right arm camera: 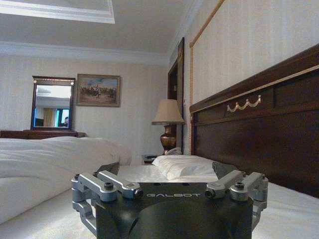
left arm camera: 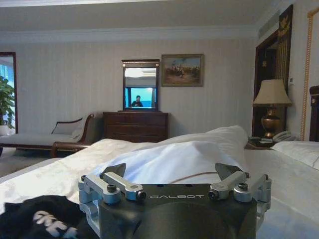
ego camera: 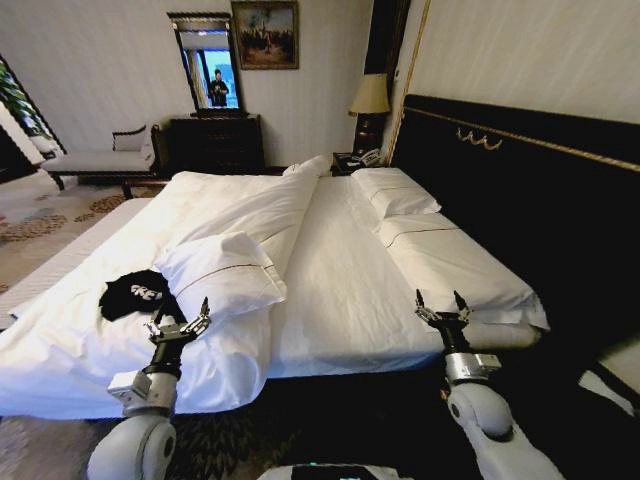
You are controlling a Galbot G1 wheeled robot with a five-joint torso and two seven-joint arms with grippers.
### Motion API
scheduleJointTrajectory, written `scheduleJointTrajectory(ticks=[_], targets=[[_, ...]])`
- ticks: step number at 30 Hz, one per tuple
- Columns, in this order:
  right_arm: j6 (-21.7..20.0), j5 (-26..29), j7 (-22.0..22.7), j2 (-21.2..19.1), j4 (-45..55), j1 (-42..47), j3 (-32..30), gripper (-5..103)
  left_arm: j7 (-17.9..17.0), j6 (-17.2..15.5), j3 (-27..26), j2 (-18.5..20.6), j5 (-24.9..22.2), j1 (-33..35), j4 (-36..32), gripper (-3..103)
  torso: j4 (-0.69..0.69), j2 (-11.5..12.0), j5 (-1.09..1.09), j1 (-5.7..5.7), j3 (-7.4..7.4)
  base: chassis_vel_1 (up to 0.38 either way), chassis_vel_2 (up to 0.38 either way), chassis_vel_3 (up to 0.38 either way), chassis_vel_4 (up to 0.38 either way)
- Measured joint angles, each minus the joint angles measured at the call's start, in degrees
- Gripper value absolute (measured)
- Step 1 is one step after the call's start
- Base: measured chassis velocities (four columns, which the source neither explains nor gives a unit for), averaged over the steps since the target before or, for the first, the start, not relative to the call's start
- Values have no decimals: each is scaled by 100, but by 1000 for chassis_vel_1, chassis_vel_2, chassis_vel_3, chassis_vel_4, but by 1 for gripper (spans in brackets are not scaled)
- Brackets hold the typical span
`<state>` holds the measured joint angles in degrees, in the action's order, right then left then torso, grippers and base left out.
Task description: Fold the clothes on the bed.
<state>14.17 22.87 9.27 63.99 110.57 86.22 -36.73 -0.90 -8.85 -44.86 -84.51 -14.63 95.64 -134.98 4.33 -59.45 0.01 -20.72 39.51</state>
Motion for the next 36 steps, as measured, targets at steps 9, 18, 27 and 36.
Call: scheduleJointTrajectory(ticks=[9, 18, 27, 36], targets=[[15, -9, 6, 66, -88, -51, 22, 100, 0, 2, 8, 4, 0, -22, 26, 100, -1, 0, -1, -1, 0, 236, 271, -219, -266], [69, -102, 25, 171, -146, -51, 46, 100, 0, 20, -7, 16, -12, -13, 43, 100, -1, 1, 0, 0, 0, 314, 349, -303, -346], [154, -122, 72, 235, -149, -25, 40, 100, -7, 31, -16, 26, -18, 12, 45, 100, -3, 0, -3, 0, -1, 151, 140, -112, -133], [167, -120, 159, 301, -117, -18, 22, 100, 5, 61, -3, 13, -18, 69, 15, 100, -1, 0, 2, 0, 1, -32, -38, 29, 18]])
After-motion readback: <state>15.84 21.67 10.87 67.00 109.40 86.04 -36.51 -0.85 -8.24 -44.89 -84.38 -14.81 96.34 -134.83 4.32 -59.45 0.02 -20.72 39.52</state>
